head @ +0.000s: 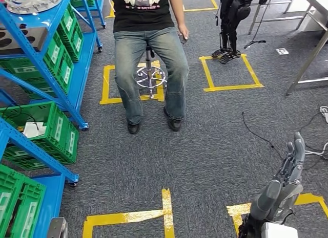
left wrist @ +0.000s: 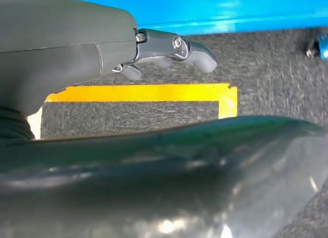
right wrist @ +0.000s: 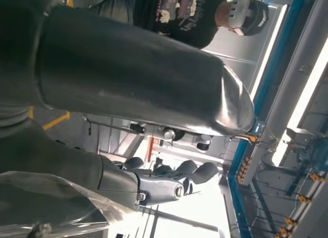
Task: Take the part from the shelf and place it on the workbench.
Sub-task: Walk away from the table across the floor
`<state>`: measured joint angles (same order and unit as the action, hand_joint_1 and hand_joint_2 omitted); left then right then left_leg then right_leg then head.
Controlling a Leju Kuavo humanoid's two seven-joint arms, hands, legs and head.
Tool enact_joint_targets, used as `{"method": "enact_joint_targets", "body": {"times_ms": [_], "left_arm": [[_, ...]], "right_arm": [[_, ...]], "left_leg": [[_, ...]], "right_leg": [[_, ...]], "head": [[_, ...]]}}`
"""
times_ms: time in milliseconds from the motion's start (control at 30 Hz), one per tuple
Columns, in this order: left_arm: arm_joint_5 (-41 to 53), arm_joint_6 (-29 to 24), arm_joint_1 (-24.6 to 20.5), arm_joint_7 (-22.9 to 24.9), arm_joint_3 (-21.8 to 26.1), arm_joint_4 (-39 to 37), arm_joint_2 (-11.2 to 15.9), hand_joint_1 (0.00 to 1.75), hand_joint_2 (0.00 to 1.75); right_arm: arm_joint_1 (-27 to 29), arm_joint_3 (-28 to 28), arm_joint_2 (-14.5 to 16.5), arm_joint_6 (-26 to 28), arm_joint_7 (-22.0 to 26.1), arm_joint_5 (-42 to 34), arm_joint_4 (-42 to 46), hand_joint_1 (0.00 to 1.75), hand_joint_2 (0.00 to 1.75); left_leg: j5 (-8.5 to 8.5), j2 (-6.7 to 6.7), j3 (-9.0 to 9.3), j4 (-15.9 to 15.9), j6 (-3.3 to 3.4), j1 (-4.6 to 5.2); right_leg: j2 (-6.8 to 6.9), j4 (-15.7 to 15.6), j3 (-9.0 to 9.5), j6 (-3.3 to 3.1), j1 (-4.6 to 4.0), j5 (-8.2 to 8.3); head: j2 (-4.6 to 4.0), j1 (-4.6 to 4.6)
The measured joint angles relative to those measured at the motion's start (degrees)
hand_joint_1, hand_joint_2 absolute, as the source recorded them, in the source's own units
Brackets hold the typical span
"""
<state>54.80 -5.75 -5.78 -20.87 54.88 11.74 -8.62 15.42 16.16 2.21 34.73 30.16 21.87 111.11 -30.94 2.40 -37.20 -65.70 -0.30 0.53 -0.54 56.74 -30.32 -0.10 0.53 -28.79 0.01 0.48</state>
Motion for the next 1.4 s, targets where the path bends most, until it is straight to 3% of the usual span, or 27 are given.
{"method": "enact_joint_targets", "body": {"times_ms": [67,100,133,167,233,300,367,400,467,533,567,600,633,700,767,833,900,967,1033,1100,1133,1167,1200,1267,1300,1333,1400], "left_arm": [[0.0,0.0,-0.2,0.0,0.0,0.0,0.0,0.0,0.0],[0.0,0.0,-0.1,0.0,0.0,0.0,0.0,0.0,0.0],[0.0,0.0,-0.1,0.0,0.0,0.0,0.0,0.0,0.0],[0.0,0.0,-0.1,0.0,0.1,0.0,0.1,0.0,0.0],[0.0,0.0,-0.1,0.0,0.1,0.0,0.2,0.0,0.0],[0.0,0.0,-0.2,0.0,0.1,0.0,0.2,0.0,0.0],[0.0,0.0,-0.1,0.0,0.1,0.0,0.3,0.0,0.0],[0.0,0.0,0.1,0.0,0.1,0.0,0.4,0.0,0.0],[0.0,-0.1,0.2,0.0,0.1,0.0,0.4,0.0,0.0],[0.0,-0.1,0.1,0.0,0.1,0.0,0.5,0.0,0.0],[0.0,-0.1,0.1,0.0,0.1,0.0,0.5,0.0,0.0],[0.1,-0.1,0.1,0.1,0.1,0.0,0.6,0.0,0.0],[0.1,-0.1,0.1,0.1,0.1,0.0,0.6,0.0,0.0],[0.2,-0.1,0.2,0.2,0.1,0.0,0.5,0.0,0.0],[0.2,-0.1,0.1,0.3,0.1,0.0,0.5,0.0,0.0],[0.3,-0.1,0.2,0.3,0.1,0.0,0.5,0.0,0.0],[0.4,-0.1,0.4,0.5,0.2,0.0,0.5,0.0,0.0],[0.4,-0.1,0.4,0.6,0.2,0.0,0.3,0.0,0.0],[0.5,-0.1,0.2,0.7,0.2,0.0,0.1,0.0,0.0],[0.6,-0.1,0.1,0.7,0.2,0.0,0.0,0.0,0.0],[0.7,-0.1,0.2,0.8,0.2,0.0,-0.1,0.0,0.0],[0.8,-0.1,0.3,0.8,0.2,0.0,-0.1,0.0,0.0],[0.9,-0.1,0.4,0.8,0.2,0.0,-0.1,0.0,0.0],[0.9,-0.1,0.3,0.9,0.2,0.0,-0.1,0.0,0.0],[0.9,-0.2,0.2,0.9,0.2,0.0,-0.2,0.0,0.0],[0.9,-0.2,0.2,0.9,0.2,0.0,-0.2,0.0,0.0],[0.9,-0.2,0.3,0.9,0.2,0.0,-0.3,0.0,0.0]], "right_arm": [[0.1,-0.1,0.0,0.0,-0.1,0.0,0.1,0.0,0.0],[0.1,-0.1,0.0,0.0,-0.1,0.0,0.1,0.0,0.0],[0.1,-0.1,0.0,0.0,-0.1,0.0,0.1,0.0,0.0],[0.0,-0.1,0.0,-0.1,-0.2,-0.1,0.1,0.0,0.0],[0.0,-0.1,0.0,-0.1,-0.2,-0.2,0.1,0.0,0.0],[-0.1,-0.1,0.0,-0.1,-0.2,-0.2,0.1,0.0,0.0],[-0.2,-0.1,0.0,-0.1,-0.3,-0.3,0.1,0.0,0.0],[-0.3,-0.1,0.0,-0.1,-0.3,-0.3,0.1,0.0,0.0],[-0.3,-0.1,0.0,-0.1,-0.2,-0.2,0.1,0.0,0.0],[-0.1,-0.1,-0.1,-0.1,-0.2,0.0,0.1,0.0,0.0],[0.1,-0.1,-0.1,-0.1,-0.2,0.0,0.1,0.0,0.0],[0.2,-0.1,-0.1,-0.1,-0.2,0.0,0.1,0.0,0.0],[0.3,-0.1,-0.1,0.0,-0.2,0.1,0.1,0.0,0.0],[0.3,-0.1,-0.1,0.0,-0.2,0.1,0.1,0.0,0.0],[0.4,-0.1,-0.2,0.0,-0.2,0.2,0.1,0.0,0.0],[0.5,-0.1,-0.2,0.1,-0.1,0.2,0.2,0.0,0.0],[0.6,-0.1,-0.2,0.3,-0.1,0.3,0.3,0.0,0.0],[0.6,-0.1,-0.2,0.4,-0.1,0.3,0.4,0.0,0.0],[0.9,-0.2,-0.2,0.6,-0.1,0.4,0.6,0.0,0.0],[1.2,-0.2,-0.2,0.7,-0.2,0.4,0.6,0.0,0.0],[1.3,-0.2,-0.2,0.8,-0.2,0.4,0.7,0.0,0.0],[1.4,-0.2,-0.2,0.8,-0.2,0.5,0.7,0.0,0.0],[1.5,-0.2,-0.2,0.9,-0.2,0.5,0.7,0.0,0.0],[1.6,-0.2,-0.2,1.0,-0.2,0.5,0.7,0.0,0.0],[1.7,-0.2,-0.2,1.0,-0.2,0.6,0.7,0.0,0.0],[1.7,-0.2,-0.2,1.0,-0.2,0.6,0.7,0.0,0.0],[1.7,-0.2,-0.2,1.0,-0.2,0.6,0.8,0.0,0.0]], "left_leg": [[-2.78,-1.27,-3.3,-6.9,-0.64,-0.48],[-2.89,-1.5,-4.05,-8.4,-0.9,-0.75],[-1.91,-1.74,-3.75,-7.8,-1.12,-1.02],[-0.05,-2.22,-2.33,-5.0,-1.26,-1.24],[3.38,-4.64,1.63,2.8,-1.28,-1.18],[4.26,-6.32,3.53,6.8,-0.71,-0.8],[4.08,-5.49,3.42,7.0,0.13,-0.54],[4.11,-4.89,3.45,7.1,0.47,-0.53],[4.27,-3.69,3.6,7.4,1.27,-0.68],[4.3,-2.41,3.61,7.5,1.8,-0.7],[4.28,-1.67,3.62,7.5,1.92,-0.63],[4.26,-0.88,3.66,7.5,1.97,-0.54],[4.25,-0.05,3.74,7.4,1.98,-0.48],[4.21,1.62,3.94,7.4,1.93,-0.46],[4.13,3.16,3.85,7.2,1.63,-0.41],[4.29,4.43,3.4,7.1,0.96,-0.6],[4.45,5.08,3.1,7.1,0.22,-0.84],[2.87,2.85,2.07,4.8,-0.31,-0.68],[-0.61,-0.34,-0.85,-1.5,-0.72,-0.65],[-2.85,-1.42,-3.65,-7.7,-1.04,-0.88],[-2.56,-1.63,-3.9,-8.4,-1.12,-0.96],[-1.18,-1.9,-2.93,-6.7,-1.13,-1.01],[0.87,-2.6,-0.96,-3.0,-1.04,-1.01],[3.59,-5.4,3.08,4.5,-0.53,-0.6],[4.07,-6.37,4.15,6.7,-0.18,-0.33],[3.94,-6.73,4.42,7.4,0.13,-0.07],[4.11,-5.5,4.25,7.7,0.75,-0.04]], "right_leg": [[1.75,0.0,0.15,-0.12,-0.05,-0.24],[2.58,0.0,0.24,-0.09,-0.04,-0.38],[3.36,0.0,0.39,0.03,-0.02,-0.53],[4.09,0.0,0.64,0.19,0.01,-0.73],[5.41,0.1,1.18,0.77,-0.15,-1.26],[6.51,0.2,1.48,1.45,-0.44,-1.77],[7.59,0.2,1.76,2.06,-0.45,-2.09],[7.35,0.4,1.78,2.37,-0.31,-2.46],[4.66,3.5,0.4,2.79,0.0,-4.61],[1.54,11.1,-3.47,2.82,0.13,-8.13],[0.99,14.9,-5.59,2.78,0.12,-9.33],[0.76,17.1,-7.06,2.7,0.1,-9.48],[0.6,17.2,-7.57,2.57,0.08,-8.46],[-0.4,11.0,-5.49,2.2,0.08,-3.83],[-2.78,3.9,-2.47,1.89,0.26,-0.82],[-3.83,1.6,-1.23,1.64,0.22,-0.67],[-2.67,1.1,-0.89,1.17,0.14,-0.47],[-1.15,0.5,-0.48,0.55,0.28,-0.18],[0.56,0.3,-0.25,0.13,0.21,-0.22],[2.27,0.3,-0.19,-0.03,0.1,-0.41],[3.05,0.3,-0.12,0.0,0.08,-0.51],[3.76,0.3,0.03,0.08,0.07,-0.63],[4.45,0.3,0.27,0.21,0.07,-0.79],[5.66,0.3,0.75,0.64,-0.11,-1.19],[6.22,0.4,0.92,0.9,-0.26,-1.38],[6.73,0.4,1.04,1.16,-0.38,-1.51],[7.4,0.3,1.2,1.74,-0.36,-1.8]], "head": [[0.0,-0.07],[-0.01,-0.08],[-0.01,-0.09],[-0.01,-0.09],[-0.01,-0.13],[0.0,-0.08],[0.01,0.02],[0.01,0.1],[0.01,0.35],[0.0,0.62],[-0.01,0.67],[-0.01,0.67],[-0.01,0.67],[0.0,0.67],[0.0,0.65],[0.0,0.62],[0.0,0.6],[-0.01,0.37],[-0.01,0.15],[-0.01,0.12],[-0.01,0.12],[-0.01,0.11],[-0.01,0.11],[-0.01,0.13],[-0.01,0.15],[-0.01,0.18],[-0.01,0.17]]}}
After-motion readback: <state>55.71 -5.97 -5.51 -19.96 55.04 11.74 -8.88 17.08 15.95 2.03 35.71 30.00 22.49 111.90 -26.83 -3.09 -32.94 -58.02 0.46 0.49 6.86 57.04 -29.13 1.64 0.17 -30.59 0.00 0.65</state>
